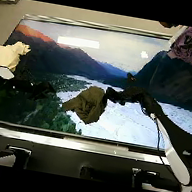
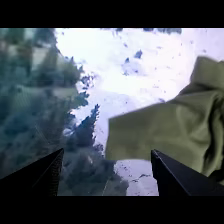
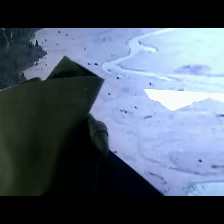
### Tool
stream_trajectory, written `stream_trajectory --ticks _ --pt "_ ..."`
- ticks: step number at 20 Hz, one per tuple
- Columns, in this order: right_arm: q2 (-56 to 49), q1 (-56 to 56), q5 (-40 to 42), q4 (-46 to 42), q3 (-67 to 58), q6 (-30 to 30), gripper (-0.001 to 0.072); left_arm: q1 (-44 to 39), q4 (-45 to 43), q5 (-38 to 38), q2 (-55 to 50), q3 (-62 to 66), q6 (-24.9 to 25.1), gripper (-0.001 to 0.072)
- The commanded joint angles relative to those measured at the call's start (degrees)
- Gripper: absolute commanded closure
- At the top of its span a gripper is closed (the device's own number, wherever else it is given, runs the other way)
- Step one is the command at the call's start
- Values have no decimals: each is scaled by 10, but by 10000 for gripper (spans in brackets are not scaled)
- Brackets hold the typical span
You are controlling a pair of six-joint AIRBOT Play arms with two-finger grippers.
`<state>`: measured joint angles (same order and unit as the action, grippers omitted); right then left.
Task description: Fold the clothes and pants, and hang the long-sleeved shirts on hangers.
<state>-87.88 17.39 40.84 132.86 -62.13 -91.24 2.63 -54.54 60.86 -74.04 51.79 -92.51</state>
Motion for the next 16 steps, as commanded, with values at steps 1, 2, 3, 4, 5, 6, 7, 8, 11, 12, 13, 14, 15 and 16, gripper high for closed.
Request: stream_trajectory --ticks 1,2,3,4,5,6,7,8,11,12,13,14,15,16 --pt "25 -8 60 -51 0 16 685 -26 53 -20 -37 -35 71 98" --pt "27 -8 71 -52 0 21 685 -37 61 -21 -50 -34 84 98" --pt "28 -8 78 -52 0 22 685 -47 71 -26 -59 -34 97 98" --pt "29 -8 84 -52 0 26 685 -56 85 -37 -68 -34 106 98" --pt "30 -8 89 -52 0 26 685 -63 99 -50 -75 -34 112 98" --pt "31 -8 93 -52 0 26 685 -69 115 -65 -80 -34 117 98" --pt "33 -8 97 -52 0 26 685 -73 131 -84 -85 -34 118 98" --pt "35 -8 101 -53 0 26 685 -78 144 -103 -90 -34 118 99" --pt "38 -8 112 -52 0 26 685 -93 186 -132 -108 -34 139 113" --pt "39 -8 116 -52 0 26 685 -99 200 -132 -118 -33 148 114" --pt "41 -8 118 -53 0 26 685 -106 206 -132 -127 -32 148 116" --pt "44 -8 118 -53 0 26 686 -113 211 -134 -135 -32 148 129" --pt "48 -8 118 -57 0 26 686 -117 214 -133 -139 -31 148 380" --pt "54 -8 118 -66 -1 26 686 -117 214 -133 -137 -30 149 684"
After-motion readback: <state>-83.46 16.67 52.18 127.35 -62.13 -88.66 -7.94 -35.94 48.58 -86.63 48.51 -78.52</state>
